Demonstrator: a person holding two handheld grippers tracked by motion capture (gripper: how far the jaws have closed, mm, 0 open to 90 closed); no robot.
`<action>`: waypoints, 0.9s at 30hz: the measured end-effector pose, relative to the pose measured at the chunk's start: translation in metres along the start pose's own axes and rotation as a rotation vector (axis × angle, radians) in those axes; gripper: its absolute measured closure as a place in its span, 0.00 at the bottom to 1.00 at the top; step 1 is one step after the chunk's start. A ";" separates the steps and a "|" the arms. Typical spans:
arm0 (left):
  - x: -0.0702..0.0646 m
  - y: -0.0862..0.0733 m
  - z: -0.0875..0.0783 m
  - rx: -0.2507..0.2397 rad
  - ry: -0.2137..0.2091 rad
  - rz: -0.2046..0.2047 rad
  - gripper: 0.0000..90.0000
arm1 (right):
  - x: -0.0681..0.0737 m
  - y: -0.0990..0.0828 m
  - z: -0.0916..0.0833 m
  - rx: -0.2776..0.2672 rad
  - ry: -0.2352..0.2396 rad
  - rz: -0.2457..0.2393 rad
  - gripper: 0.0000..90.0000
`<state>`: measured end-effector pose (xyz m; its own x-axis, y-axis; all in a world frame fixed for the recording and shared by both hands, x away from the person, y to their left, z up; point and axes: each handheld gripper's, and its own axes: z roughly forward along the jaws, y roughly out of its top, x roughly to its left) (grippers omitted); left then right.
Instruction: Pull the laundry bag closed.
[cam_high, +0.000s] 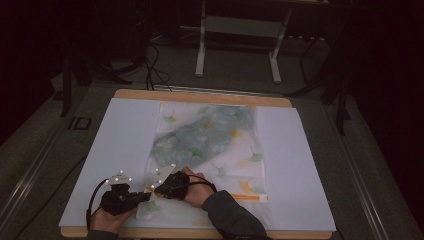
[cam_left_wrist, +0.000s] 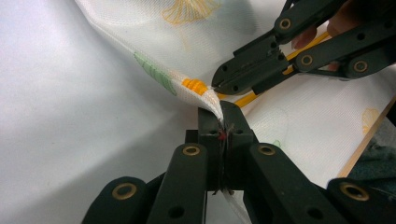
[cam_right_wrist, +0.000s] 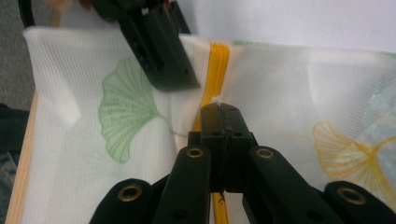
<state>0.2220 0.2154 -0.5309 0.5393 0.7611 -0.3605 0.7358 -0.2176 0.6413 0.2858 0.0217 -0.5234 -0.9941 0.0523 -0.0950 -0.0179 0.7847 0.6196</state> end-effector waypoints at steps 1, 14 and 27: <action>0.000 0.000 0.000 -0.002 -0.002 0.000 0.98 | 0.000 -0.001 -0.001 0.009 -0.002 -0.004 1.00; 0.001 0.000 -0.007 -0.048 0.000 0.001 0.98 | 0.001 -0.010 -0.007 0.079 -0.029 -0.034 1.00; 0.000 -0.001 -0.010 -0.062 0.004 0.005 0.98 | -0.004 -0.027 -0.024 0.145 -0.072 -0.037 1.00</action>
<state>0.2177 0.2218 -0.5249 0.5414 0.7624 -0.3544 0.7062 -0.1836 0.6838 0.2873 -0.0145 -0.5210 -0.9827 0.0617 -0.1748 -0.0338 0.8675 0.4963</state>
